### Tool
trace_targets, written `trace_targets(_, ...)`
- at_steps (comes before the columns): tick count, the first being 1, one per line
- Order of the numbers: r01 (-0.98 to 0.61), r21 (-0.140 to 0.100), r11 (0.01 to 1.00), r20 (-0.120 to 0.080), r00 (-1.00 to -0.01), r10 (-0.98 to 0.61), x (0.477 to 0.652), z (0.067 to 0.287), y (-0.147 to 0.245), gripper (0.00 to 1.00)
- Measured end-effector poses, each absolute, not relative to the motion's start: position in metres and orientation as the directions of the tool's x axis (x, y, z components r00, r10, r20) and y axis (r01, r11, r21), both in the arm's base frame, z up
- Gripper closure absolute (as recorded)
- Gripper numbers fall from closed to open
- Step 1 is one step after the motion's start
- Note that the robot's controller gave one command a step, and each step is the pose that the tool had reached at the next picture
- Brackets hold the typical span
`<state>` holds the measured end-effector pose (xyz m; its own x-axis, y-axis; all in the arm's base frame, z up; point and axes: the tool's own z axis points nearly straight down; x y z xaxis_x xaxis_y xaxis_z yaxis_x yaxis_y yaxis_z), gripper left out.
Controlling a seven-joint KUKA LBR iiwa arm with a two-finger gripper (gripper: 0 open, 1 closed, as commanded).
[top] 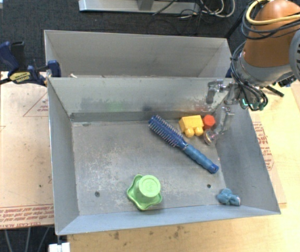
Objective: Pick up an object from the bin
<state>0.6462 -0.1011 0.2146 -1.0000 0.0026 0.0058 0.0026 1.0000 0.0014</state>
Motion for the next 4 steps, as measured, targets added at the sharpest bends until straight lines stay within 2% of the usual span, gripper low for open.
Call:
trace_targets(1, 0.176, 0.003, 0.984, -0.001, -0.984, 0.176, 0.628, 0.074, -0.054, 0.0)
trace_targets(2, 0.176, 0.001, 0.984, -0.002, -0.984, 0.176, 0.628, 0.076, -0.055, 1.0)
trace_targets(3, 0.24, 0.001, 0.971, -0.005, -0.971, 0.24, 0.63, 0.073, -0.027, 1.0)
trace_targets(4, 0.21, 0.004, 0.978, -0.008, -0.978, 0.21, 0.595, 0.22, 0.028, 1.0)
